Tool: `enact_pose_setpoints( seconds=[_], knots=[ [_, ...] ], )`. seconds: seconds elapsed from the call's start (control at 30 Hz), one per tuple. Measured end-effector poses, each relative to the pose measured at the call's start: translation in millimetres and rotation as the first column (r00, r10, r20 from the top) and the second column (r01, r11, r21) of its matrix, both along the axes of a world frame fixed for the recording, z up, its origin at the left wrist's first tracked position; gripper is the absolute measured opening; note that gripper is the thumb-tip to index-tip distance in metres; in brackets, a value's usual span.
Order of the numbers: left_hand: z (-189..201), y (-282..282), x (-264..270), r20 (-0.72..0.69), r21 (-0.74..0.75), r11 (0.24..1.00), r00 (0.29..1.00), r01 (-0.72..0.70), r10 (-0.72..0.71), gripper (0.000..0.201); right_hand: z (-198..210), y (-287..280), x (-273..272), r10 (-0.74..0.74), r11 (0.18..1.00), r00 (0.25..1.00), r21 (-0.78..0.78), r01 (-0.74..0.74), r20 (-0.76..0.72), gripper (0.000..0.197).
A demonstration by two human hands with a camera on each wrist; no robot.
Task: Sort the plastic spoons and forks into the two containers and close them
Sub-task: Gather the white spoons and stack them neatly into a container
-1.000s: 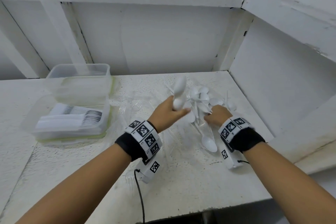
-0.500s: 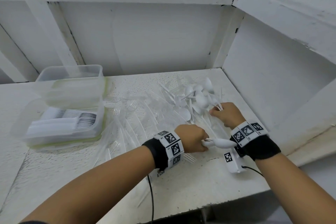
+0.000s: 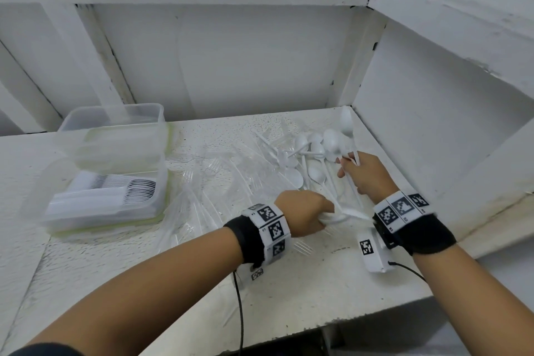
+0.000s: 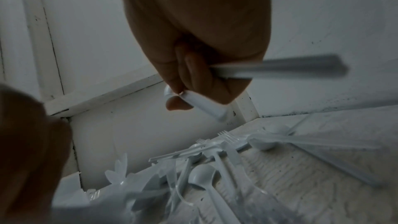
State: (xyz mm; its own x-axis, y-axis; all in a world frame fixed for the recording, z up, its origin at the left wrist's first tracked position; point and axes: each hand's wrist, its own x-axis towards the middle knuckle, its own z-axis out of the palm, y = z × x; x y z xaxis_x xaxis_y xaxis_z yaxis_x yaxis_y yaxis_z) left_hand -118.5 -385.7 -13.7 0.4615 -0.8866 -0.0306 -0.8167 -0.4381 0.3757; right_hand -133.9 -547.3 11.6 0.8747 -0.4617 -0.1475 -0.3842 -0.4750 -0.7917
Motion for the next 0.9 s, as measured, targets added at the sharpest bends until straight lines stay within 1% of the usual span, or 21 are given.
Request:
enact_pose_setpoints(
  seconds=[0.07, 0.1, 0.13, 0.2, 0.23, 0.3, 0.33, 0.4, 0.43, 0.5, 0.6, 0.73, 0.8, 0.9],
  knots=[
    [11, 8, 6, -0.143, -0.116, 0.988, 0.986, -0.099, 0.082, 0.017, 3, 1, -1, 0.004, 0.999, 1.0, 0.047, -0.006, 0.028, 0.017],
    [17, 12, 10, -0.244, -0.188, 0.967, 0.962, -0.17, 0.122, 0.017, 4, 1, -1, 0.007, 0.997, 0.999, 0.08, -0.01, 0.041, 0.016],
    [25, 17, 13, -0.361, -0.265, 0.928, 0.92, -0.261, 0.155, 0.016, 5, 2, -2, 0.014, 0.994, 0.998, 0.106, -0.019, 0.054, 0.015],
    [39, 27, 20, -0.58, -0.373, 0.799, 0.791, -0.472, 0.197, 0.01, 10, 8, -5, 0.049, 0.989, 0.995, 0.133, -0.06, 0.086, 0.014],
    [45, 32, 24, -0.658, -0.402, 0.722, 0.726, -0.563, 0.2, 0.008, 12, 12, -6, 0.071, 0.985, 0.992, 0.146, -0.087, 0.108, 0.015],
    [55, 44, 28, -0.77, -0.41, 0.593, 0.611, -0.693, 0.182, 0.007, 18, 24, -8, 0.116, 0.979, 0.982, 0.149, -0.138, 0.15, 0.016],
    [58, 50, 30, -0.811, -0.401, 0.546, 0.563, -0.735, 0.162, 0.007, 22, 31, -8, 0.132, 0.978, 0.976, 0.136, -0.157, 0.173, 0.016],
    [61, 62, 31, -0.857, -0.387, 0.499, 0.502, -0.775, 0.114, 0.006, 27, 46, -9, 0.144, 0.973, 0.96, 0.143, -0.182, 0.241, 0.01],
    [61, 67, 31, -0.868, -0.388, 0.487, 0.487, -0.783, 0.092, 0.005, 30, 54, -8, 0.144, 0.965, 0.95, 0.173, -0.197, 0.278, 0.008],
    [61, 76, 29, -0.886, -0.388, 0.454, 0.46, -0.802, 0.055, 0.005, 33, 71, -8, 0.146, 0.944, 0.938, 0.239, -0.228, 0.315, 0.011],
    [61, 89, 26, -0.906, -0.385, 0.387, 0.424, -0.837, 0.015, 0.006, 30, 94, -9, 0.13, 0.913, 0.946, 0.336, -0.232, 0.298, 0.02],
    [58, 106, 24, -0.927, -0.37, 0.291, 0.372, -0.882, -0.05, 0.012, 20, 119, -11, 0.143, 0.852, 0.95, 0.453, -0.262, 0.279, 0.019],
    [55, 114, 23, -0.936, -0.35, 0.255, 0.345, -0.901, -0.066, 0.01, 17, 132, -12, 0.171, 0.842, 0.945, 0.458, -0.287, 0.279, 0.014],
    [51, 123, 23, -0.941, -0.337, 0.216, 0.335, -0.917, -0.044, 0.009, 15, 149, -13, 0.174, 0.844, 0.94, 0.448, -0.296, 0.293, 0.013]
  ],
)
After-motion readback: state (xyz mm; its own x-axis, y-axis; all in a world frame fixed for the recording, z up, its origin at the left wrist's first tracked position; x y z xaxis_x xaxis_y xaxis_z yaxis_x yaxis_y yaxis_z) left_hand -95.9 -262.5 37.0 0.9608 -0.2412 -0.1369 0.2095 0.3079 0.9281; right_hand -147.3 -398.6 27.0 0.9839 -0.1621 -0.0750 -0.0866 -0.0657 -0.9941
